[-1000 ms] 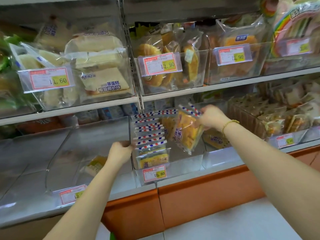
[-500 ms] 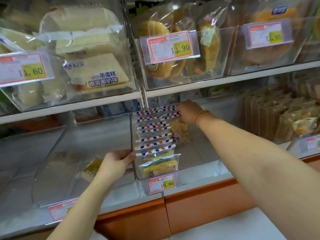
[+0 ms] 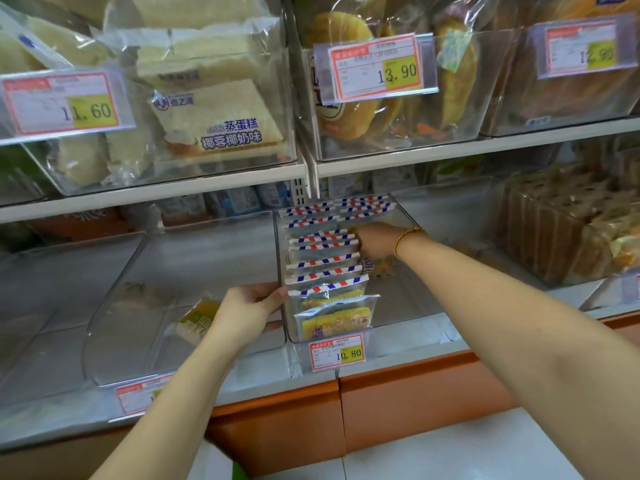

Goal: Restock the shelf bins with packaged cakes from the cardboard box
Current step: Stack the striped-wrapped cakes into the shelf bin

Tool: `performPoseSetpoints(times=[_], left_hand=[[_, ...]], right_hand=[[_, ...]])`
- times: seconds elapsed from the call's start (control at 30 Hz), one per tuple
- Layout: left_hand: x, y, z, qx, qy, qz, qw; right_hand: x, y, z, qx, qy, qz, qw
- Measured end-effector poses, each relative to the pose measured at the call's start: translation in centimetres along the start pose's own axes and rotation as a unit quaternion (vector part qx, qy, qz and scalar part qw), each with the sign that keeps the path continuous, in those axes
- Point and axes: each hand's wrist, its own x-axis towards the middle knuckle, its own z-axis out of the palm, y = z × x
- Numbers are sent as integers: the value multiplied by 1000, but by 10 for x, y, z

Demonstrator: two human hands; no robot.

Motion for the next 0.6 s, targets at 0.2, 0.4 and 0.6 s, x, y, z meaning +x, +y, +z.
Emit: performPoseSetpoints(times=[0.2,0.4,0.6], left_hand=[[5,-5,-3,15,-8,-18,1000],[0,3,-9,-4,-20,-40,999],[-64,-6,-48,4,11,41,999]], right_hand=[[-23,-10,-11,-33,-54,24,998],[-98,-50,-65,-163,103,79,978],[-188,-151,-74,-94,148,-145,974]])
